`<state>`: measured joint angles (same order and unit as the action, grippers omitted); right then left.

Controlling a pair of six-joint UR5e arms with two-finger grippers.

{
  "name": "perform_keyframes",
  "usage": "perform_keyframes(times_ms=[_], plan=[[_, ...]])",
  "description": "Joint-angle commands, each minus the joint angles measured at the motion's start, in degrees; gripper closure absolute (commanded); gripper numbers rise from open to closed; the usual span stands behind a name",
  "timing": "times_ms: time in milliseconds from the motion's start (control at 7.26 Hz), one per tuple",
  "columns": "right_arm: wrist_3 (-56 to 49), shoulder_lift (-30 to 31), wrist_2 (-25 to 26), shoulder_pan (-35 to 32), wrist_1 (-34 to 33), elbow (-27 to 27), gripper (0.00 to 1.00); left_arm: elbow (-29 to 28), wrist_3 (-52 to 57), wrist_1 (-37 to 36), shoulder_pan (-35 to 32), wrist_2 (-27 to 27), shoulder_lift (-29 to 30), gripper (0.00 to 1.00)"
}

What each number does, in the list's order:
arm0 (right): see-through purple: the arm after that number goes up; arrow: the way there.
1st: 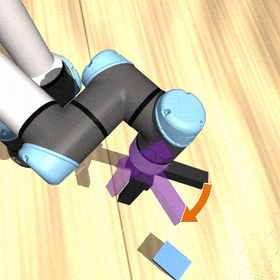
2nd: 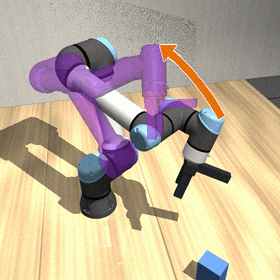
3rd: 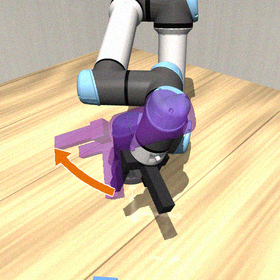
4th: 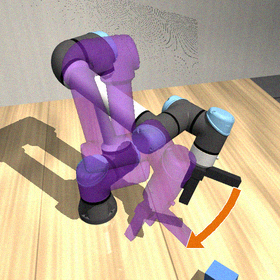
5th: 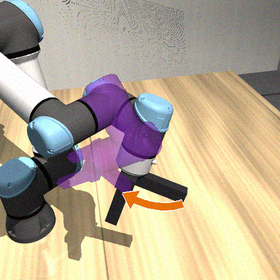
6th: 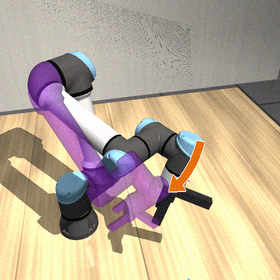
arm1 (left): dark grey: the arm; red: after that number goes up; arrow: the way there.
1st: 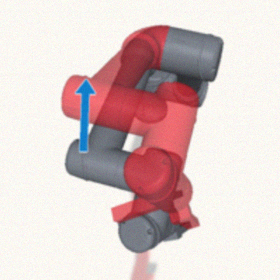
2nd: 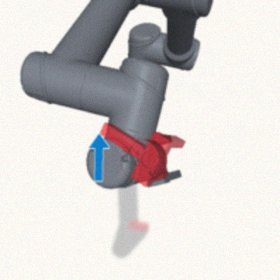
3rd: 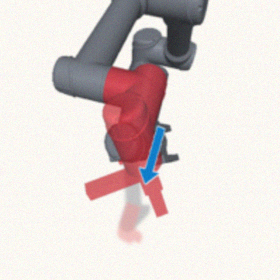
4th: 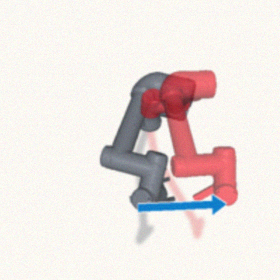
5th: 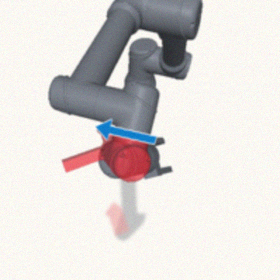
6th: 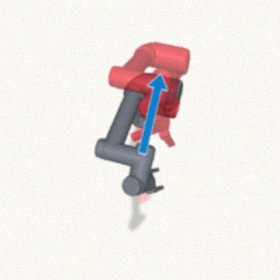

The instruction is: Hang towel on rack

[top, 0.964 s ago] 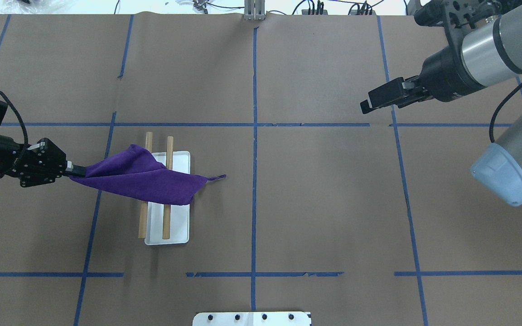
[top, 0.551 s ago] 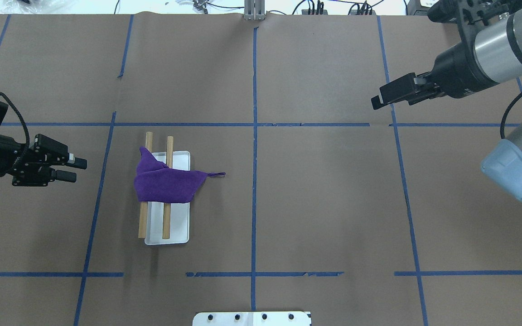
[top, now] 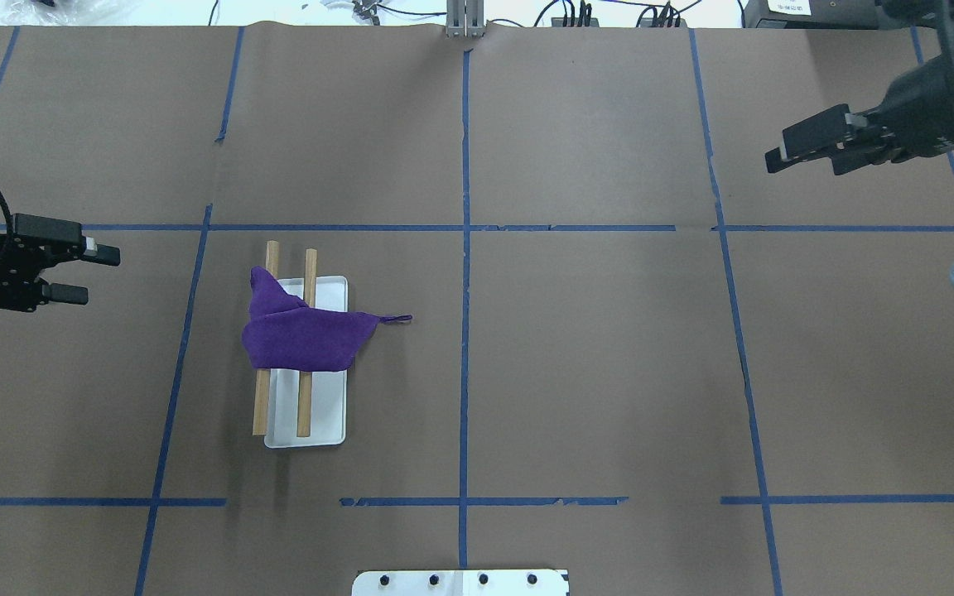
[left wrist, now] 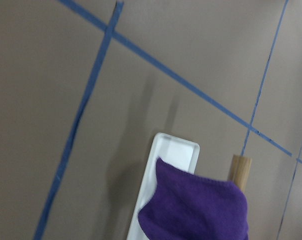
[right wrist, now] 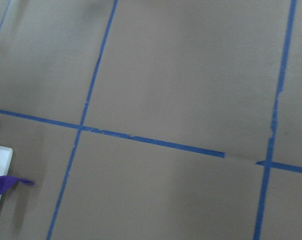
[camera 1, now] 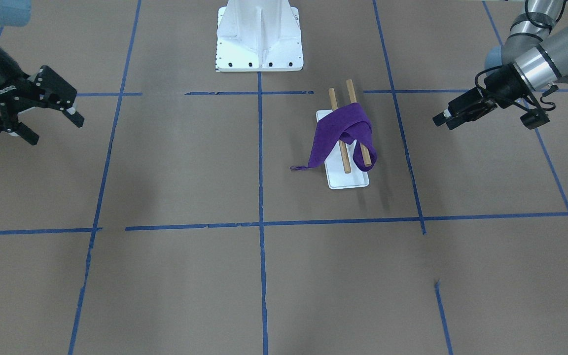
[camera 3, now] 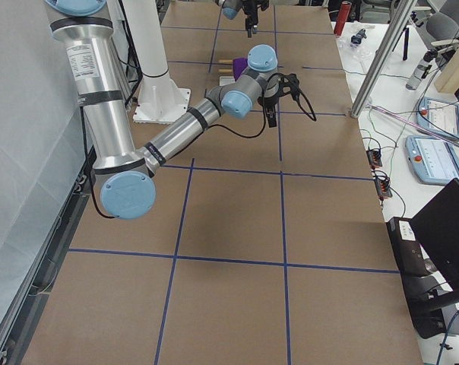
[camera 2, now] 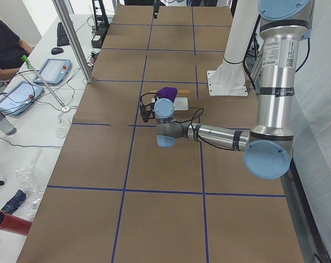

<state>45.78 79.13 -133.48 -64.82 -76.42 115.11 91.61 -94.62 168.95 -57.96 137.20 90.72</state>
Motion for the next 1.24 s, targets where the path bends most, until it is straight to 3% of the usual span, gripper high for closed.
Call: perform_keyframes(times_ms=[0,275,551,688,826,1101], plan=[[-9.9,5.5,-0.1,-5.6,-0.1,-6.8,0.0,-6.9,21.6,-0.4,-6.0,0.0,-1.4,0.0],[-28.5,6.9,-0.7,-14.6,-0.7,-15.7,0.0,-8.0,43.8,-9.8,-12.1,-3.4,-3.0,0.0],[-49.3,6.5,2.2,-20.2,-13.7,-18.5,0.0,-7.9,67.9,-21.5,-20.1,-7.5,-3.6,0.0],[-56.1,6.2,3.6,-21.1,-18.6,-18.7,0.0,-7.6,79.2,-28.1,-25.4,-7.6,-3.6,0.0],[-57.1,6.6,3.5,-21.9,-19.7,-18.9,0.0,-5.8,88.8,-34.5,-27.7,-11.4,-3.6,0.0],[-58.0,6.7,3.1,-22.5,-22.7,-20.2,0.0,0.2,98.6,-61.4,-30.1,-12.2,-3.1,0.0]])
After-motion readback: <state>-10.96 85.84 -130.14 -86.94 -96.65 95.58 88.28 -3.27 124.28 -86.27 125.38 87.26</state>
